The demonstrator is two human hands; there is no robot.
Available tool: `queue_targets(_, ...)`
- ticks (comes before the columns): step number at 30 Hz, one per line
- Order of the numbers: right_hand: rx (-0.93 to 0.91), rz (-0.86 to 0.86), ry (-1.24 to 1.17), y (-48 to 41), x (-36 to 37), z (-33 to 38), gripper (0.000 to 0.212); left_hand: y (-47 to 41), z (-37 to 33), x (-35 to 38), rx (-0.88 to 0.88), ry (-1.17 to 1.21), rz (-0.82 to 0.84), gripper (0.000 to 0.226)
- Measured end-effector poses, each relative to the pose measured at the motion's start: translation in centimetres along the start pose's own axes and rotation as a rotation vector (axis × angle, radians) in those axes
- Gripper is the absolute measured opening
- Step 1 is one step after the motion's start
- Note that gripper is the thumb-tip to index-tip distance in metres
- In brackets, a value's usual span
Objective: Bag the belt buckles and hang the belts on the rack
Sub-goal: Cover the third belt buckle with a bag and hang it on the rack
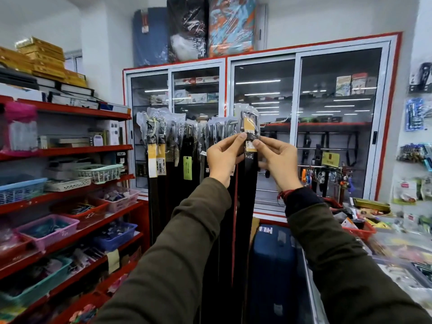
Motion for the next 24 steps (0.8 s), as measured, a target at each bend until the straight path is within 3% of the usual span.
queue_targets(10,0.04,0.063,0.045,-0.8,1.3,-1.8,0.036,-0.9,1.7,-1.7,-0.073,0.034,-0.053,0.022)
queue_targets(14,0.007,0.051,0.133,-0.7,1.9,-2.3,0.035,-1.6,1.9,-2.5,-0.005,-0.074,-0.057,0.018)
queue_targets(16,-0.065,0.014,0.215,-0.3,1.9,-2.1,0.038,-1.8,1.5,-2.7,0.092,-0.207,-0.068,0.02)
queue_targets(19,-0.264,-0.037,0.381,1.1,1.7,-1.0,0.045,-1.2,-0.1,-2.4,0.366,-0.599,-0.053,0.034)
queue_targets(21,-0.369,0.054,0.45,1.8,2.4,-1.1,0.049,-0.2,-1.0,-1.6,0.539,-0.799,0.034,0.04)
queue_targets(24,-0.433,0.247,0.619,2.1,3.8,-2.4,0.057,0.1,-0.5,-1.0,0.634,-1.065,0.229,0.049)
Point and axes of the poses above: each hand's wrist, its own y-axis away from the middle knuckle, its own x-axis out of the palm, z = x × y, the point moved 7 cm from there along -y, towards the middle knuckle, and after that the axes turned 10 degrees about y, right-handed, at the moved point
